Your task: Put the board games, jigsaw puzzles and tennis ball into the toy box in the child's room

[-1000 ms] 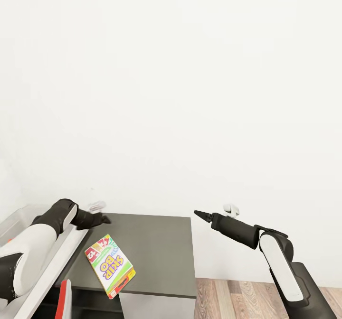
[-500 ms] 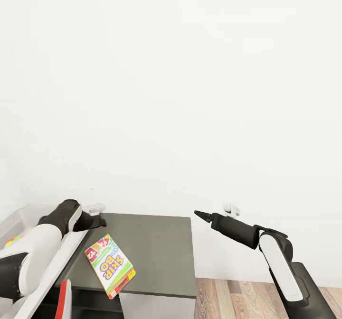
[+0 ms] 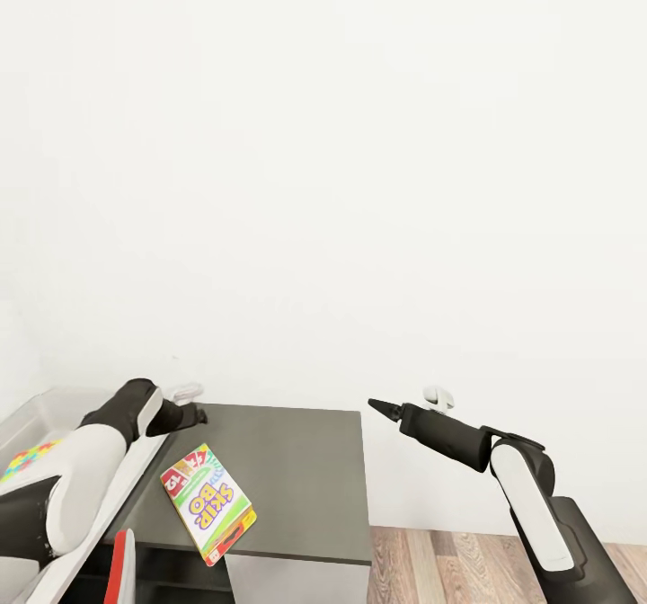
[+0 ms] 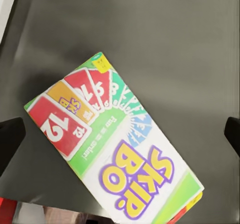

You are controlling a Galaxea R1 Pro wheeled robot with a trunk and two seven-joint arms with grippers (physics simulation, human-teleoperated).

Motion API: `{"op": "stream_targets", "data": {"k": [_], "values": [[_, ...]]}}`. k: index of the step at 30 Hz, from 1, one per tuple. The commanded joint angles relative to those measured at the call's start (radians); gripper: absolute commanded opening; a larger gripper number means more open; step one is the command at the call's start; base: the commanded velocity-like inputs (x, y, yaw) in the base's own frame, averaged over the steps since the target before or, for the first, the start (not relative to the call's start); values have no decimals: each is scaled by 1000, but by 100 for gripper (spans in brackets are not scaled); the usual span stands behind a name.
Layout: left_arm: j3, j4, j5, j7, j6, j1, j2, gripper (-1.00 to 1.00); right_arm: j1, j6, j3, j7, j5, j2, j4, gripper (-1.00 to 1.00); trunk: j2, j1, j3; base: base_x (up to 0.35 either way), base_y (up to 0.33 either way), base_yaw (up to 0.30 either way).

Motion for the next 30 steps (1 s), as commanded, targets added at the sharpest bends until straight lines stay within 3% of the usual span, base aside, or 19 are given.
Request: {"op": "stream_targets", "data": {"k": [1, 12, 30], "values": [[13, -1, -11, 0, 2, 0, -1, 100, 0, 2, 0, 7, 7, -1, 0, 100, -1, 0, 0, 0, 0, 0], [109, 0, -12, 63, 0, 0, -1, 100, 0, 1, -11, 6, 6, -2, -2, 100, -1, 0, 0, 0, 0, 0], [120, 0, -11, 67, -6, -1, -4, 100, 0, 2, -34, 6, 6, -1, 0, 100, -1, 0, -23, 0, 0, 0]]}}
